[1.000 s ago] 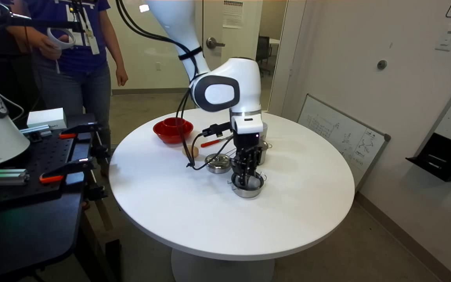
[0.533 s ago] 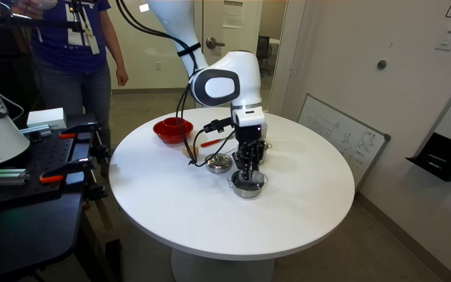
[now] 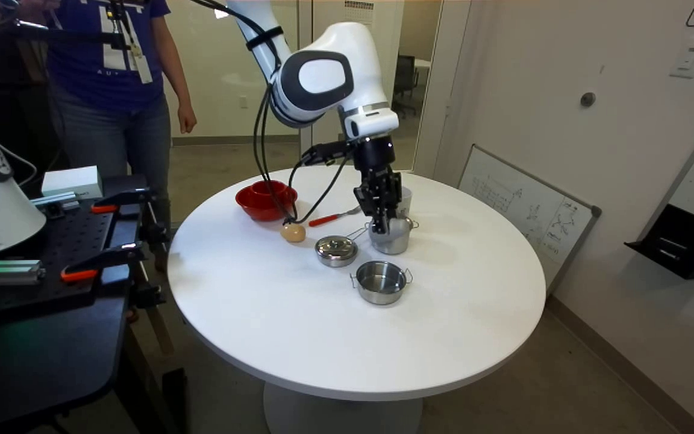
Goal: Remove the gray object from the right silver pot and put it at the left side of the white cup
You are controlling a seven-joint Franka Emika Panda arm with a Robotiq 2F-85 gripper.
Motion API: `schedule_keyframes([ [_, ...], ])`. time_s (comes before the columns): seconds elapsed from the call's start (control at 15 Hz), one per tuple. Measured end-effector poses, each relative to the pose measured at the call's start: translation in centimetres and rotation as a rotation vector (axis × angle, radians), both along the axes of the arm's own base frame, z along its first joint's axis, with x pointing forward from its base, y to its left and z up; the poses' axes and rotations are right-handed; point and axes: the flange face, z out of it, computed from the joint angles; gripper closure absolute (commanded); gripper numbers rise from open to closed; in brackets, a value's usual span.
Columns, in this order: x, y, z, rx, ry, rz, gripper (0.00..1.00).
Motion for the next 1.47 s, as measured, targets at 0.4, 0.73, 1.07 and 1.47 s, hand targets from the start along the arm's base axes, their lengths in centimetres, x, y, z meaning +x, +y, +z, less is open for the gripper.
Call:
schedule_keyframes([
  [0.4,-0.2,6.7,5.2,-0.07,-0.143,0.282,0.83],
  [0.73,-0.7,12.3,8.5,-0.075,-0.234,0.558,0.83],
  [1.07,-0.9,14.8,9.3,-0.057,-0.266,0.731,0.58],
  [1.47,-0.9,15.4,9.4,-0.052,-0.281,0.772,0.83],
])
